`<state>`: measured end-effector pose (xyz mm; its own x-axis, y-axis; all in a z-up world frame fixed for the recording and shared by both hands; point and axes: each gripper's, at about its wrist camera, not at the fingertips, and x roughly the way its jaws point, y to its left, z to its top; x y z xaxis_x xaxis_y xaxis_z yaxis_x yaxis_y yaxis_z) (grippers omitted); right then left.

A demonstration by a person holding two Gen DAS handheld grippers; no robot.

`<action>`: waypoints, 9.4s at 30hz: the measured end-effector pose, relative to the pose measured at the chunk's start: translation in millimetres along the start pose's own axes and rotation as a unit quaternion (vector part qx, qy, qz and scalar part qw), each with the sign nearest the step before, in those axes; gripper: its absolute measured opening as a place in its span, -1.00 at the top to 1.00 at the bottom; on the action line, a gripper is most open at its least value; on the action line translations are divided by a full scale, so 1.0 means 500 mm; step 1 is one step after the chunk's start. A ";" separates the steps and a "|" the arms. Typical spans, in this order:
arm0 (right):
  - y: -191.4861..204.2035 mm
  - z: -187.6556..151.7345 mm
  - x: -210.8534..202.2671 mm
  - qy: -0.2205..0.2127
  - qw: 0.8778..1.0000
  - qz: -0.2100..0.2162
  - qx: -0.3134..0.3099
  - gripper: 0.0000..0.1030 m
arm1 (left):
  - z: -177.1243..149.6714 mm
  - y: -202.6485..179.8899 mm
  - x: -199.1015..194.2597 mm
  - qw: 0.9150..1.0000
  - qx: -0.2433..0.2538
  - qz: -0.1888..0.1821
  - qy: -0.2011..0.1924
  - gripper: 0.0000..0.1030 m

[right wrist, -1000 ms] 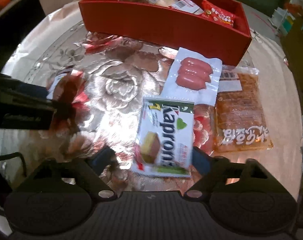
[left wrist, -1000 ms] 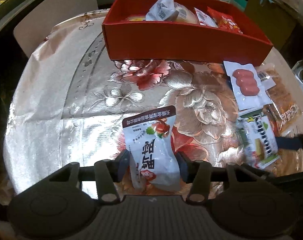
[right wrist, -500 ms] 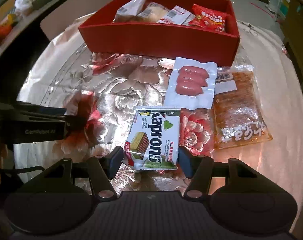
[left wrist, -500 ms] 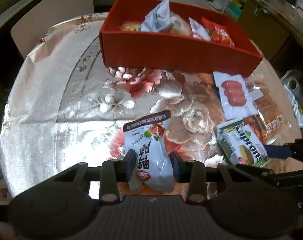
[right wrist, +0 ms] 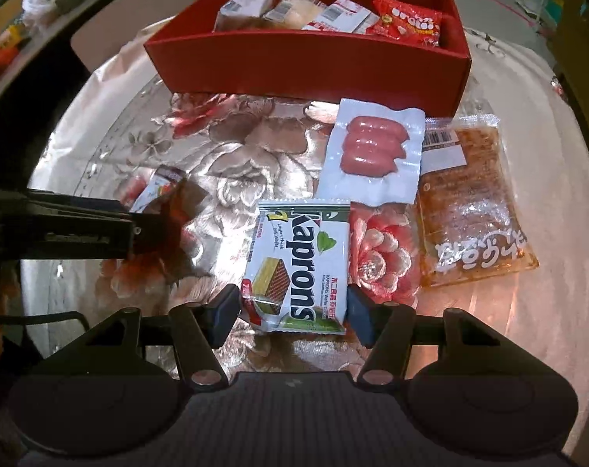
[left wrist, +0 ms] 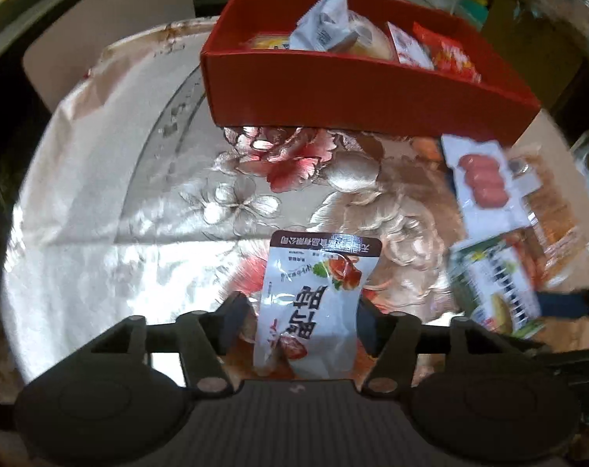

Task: Organize snacks
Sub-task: 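Grasp the white red-printed packet with the left tool while the right tool grasps the Kaprons wafer, then lift both held packets and carry them over the red box, then lower both packets into the red box and open both tools, then withdraw both tools from the box toward the remaining packs, then grasp the pink sausage pack with the left tool while the right tool grasps the orange bread bag, then lift both held packs and carry them over the red box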

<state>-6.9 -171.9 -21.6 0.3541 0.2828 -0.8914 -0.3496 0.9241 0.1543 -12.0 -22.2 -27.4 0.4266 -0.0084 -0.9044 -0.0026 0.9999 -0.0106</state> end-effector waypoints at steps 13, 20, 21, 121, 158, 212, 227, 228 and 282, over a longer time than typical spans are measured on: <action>-0.015 -0.005 -0.009 -0.008 1.000 0.008 0.015 -0.26 | -0.002 -0.008 -0.043 0.998 -0.006 -0.051 -0.022 0.19; -0.037 0.009 -0.046 -0.044 0.998 0.027 0.039 -0.26 | 0.023 0.005 -0.078 0.995 -0.029 -0.081 -0.050 0.18; -0.040 0.011 -0.051 -0.049 0.997 0.031 0.044 -0.26 | 0.026 0.006 -0.078 0.995 -0.032 -0.084 -0.050 0.18; -0.128 0.320 -0.010 -0.112 0.989 0.043 0.088 -0.45 | 0.356 0.008 -0.013 0.987 -0.036 -0.011 -0.158 -0.19; -0.266 0.129 -0.098 -0.091 0.983 -0.011 0.160 -0.68 | 0.170 -0.211 -0.001 0.991 0.059 -0.105 -0.053 -0.19; -0.159 0.098 0.056 0.007 0.996 -0.090 0.007 -0.77 | 0.064 -0.128 0.036 0.997 0.071 -0.026 -0.028 -0.21; -0.167 0.051 -0.039 -0.019 0.997 -0.036 0.064 -0.17 | 0.071 -0.072 -0.019 0.997 0.026 -0.061 -0.033 -0.20; -0.166 0.051 -0.043 -0.024 0.997 -0.033 0.067 -0.17 | 0.071 -0.073 -0.020 0.997 0.024 -0.063 -0.033 -0.20; -0.136 0.274 -0.105 -0.170 0.980 0.059 0.085 -0.20 | 0.307 -0.025 -0.079 0.984 -0.027 -0.041 -0.170 -0.20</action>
<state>117.3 -214.5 73.2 0.5983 0.4335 -0.6738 -0.2669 0.9008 0.3425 110.1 -33.2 74.1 0.7058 -0.0780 -0.7041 0.0005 0.9940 -0.1096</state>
